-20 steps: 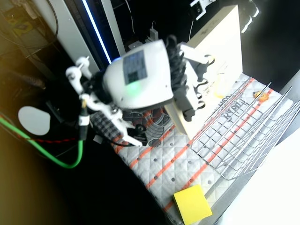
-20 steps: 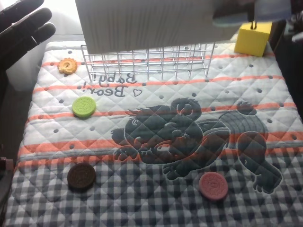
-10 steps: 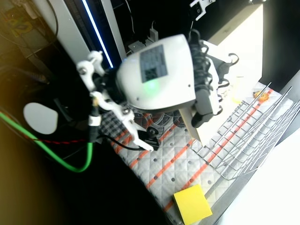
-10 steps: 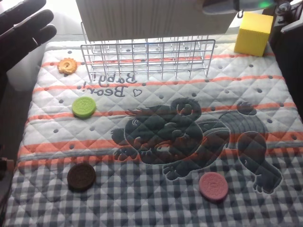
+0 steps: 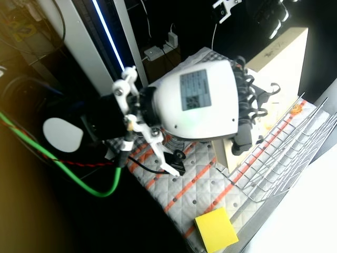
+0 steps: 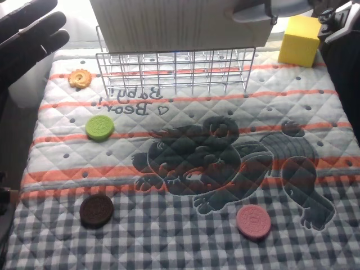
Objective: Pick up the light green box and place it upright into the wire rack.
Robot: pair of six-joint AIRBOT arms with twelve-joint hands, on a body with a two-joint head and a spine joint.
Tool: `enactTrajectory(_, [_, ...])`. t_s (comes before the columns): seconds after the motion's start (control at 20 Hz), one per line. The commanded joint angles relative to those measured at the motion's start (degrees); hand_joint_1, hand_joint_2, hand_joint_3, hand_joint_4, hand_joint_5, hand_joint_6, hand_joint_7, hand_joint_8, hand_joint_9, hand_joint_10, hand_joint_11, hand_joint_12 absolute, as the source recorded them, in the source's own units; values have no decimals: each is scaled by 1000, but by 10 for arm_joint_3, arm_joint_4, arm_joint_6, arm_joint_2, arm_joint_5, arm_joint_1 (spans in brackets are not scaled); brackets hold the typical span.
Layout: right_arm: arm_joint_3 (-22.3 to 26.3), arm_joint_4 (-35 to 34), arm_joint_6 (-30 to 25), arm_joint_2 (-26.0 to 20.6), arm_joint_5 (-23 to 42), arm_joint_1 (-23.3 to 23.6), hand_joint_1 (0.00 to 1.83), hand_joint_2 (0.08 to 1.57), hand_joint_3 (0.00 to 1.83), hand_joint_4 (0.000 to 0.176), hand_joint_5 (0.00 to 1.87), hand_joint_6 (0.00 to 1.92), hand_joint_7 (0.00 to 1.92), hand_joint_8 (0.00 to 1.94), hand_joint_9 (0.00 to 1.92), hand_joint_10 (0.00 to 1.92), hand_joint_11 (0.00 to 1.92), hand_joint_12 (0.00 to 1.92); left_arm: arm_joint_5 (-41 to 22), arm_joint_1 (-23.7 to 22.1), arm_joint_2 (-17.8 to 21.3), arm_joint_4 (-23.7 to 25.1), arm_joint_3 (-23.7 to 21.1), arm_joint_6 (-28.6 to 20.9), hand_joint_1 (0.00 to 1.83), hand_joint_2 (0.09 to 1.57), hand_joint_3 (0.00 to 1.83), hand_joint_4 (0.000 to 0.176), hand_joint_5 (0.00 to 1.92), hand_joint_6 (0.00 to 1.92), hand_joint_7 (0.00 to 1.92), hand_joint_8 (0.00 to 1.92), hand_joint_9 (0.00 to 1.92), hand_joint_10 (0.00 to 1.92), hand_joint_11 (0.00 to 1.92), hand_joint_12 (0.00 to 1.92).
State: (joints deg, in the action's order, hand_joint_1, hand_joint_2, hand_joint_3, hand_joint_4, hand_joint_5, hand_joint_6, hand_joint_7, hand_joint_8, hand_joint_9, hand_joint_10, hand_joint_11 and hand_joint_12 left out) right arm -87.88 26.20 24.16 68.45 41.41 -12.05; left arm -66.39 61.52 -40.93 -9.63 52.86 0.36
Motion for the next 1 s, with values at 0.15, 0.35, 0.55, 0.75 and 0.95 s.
enactTrajectory(0.15, [-6, -31, -1, 0, 56, 8, 1151, 1138, 0, 0, 941, 1025, 1472, 0, 1631, 4, 1505, 349, -71, -8, -1, -6, 2, -4, 366, 1197, 4, 135, 416, 0, 339, 0, 342, 3, 58, 623])
enactTrajectory(0.35, [-8, -37, -1, 7, 56, -1, 1155, 1129, 0, 0, 959, 997, 1478, 2, 1644, 6, 1513, 333, -73, -8, -1, -6, 2, -4, 401, 1196, 1, 138, 409, 0, 332, 0, 341, 0, 61, 617])
enactTrajectory(0.55, [-13, -57, -1, 12, 56, -22, 1157, 1121, 0, 0, 974, 973, 1464, 0, 1636, 2, 1514, 330, -74, -8, -1, -6, 1, -4, 468, 1184, 0, 118, 431, 7, 352, 6, 348, 2, 68, 616])
enactTrajectory(0.75, [-15, -65, -1, 14, 56, -32, 1151, 1134, 2, 0, 943, 1021, 1450, 1, 1605, 0, 1482, 310, -75, -8, -1, -6, 1, -4, 461, 1182, 0, 118, 434, 1, 340, 0, 331, 0, 60, 599])
enactTrajectory(0.95, [-15, -65, -1, 17, 58, -36, 1142, 1143, 0, 0, 903, 1071, 1174, 232, 1335, 0, 1273, 194, -75, -8, -1, -6, 1, -4, 478, 1183, 0, 103, 452, 5, 351, 2, 340, 3, 74, 606])
